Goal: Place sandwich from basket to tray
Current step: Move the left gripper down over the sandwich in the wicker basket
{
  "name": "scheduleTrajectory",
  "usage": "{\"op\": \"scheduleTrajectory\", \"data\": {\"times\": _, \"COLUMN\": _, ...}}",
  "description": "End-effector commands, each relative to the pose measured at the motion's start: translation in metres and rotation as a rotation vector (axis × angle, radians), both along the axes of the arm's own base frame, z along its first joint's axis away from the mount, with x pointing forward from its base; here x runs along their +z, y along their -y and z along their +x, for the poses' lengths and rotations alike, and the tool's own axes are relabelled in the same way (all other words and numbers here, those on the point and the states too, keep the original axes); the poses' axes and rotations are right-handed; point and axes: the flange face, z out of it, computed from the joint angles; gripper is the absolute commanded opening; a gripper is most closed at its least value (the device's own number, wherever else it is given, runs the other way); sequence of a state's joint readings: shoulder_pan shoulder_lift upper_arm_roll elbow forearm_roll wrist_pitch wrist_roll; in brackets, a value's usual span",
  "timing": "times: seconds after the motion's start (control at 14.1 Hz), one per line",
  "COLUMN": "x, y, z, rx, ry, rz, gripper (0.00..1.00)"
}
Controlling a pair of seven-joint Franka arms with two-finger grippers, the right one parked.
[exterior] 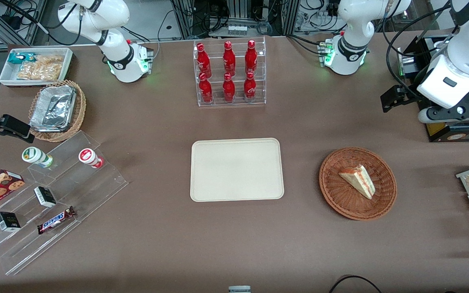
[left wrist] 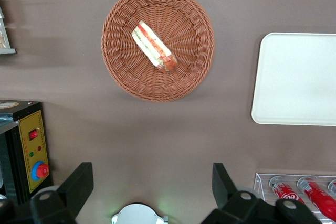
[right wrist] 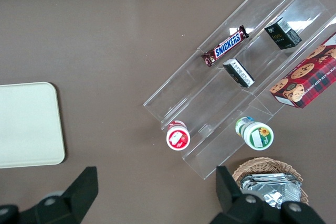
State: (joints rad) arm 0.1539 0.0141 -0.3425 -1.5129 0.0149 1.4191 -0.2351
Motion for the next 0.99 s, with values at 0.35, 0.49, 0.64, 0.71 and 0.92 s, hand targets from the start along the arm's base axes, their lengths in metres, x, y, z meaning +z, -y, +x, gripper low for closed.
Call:
{"op": "scheduleTrajectory", "data": {"times": 0.35, "x": -0.027, "y": -0.011, "z": 0.010, "rx": 0.001, "ry": -0.078, "rz": 0.008, "gripper": 1.00}}
{"op": "scheduleTrajectory", "data": {"times": 0.49, "x": -0.053, "y": -0.025, "z": 0.022, "rx": 0.026, "ry": -0.125, "rz": 0.031, "gripper": 1.00}}
{"op": "scheduleTrajectory", "data": {"times": 0.64, "x": -0.092, "y": -0.033, "z": 0.039, "rx": 0.090, "ry": -0.182, "rz": 0.036, "gripper": 1.00}}
{"op": "scheduleTrajectory", "data": {"times": 0.71, "x": -0.110, "y": -0.035, "z": 0.047, "rx": 0.154, "ry": -0.202, "rz": 0.046, "gripper": 1.00}}
{"op": "scheduleTrajectory", "data": {"times": 0.92, "x": -0.169, "y": -0.032, "z": 0.071, "rx": 0.343, "ry": -0.162, "rz": 0.053, "gripper": 1.00}}
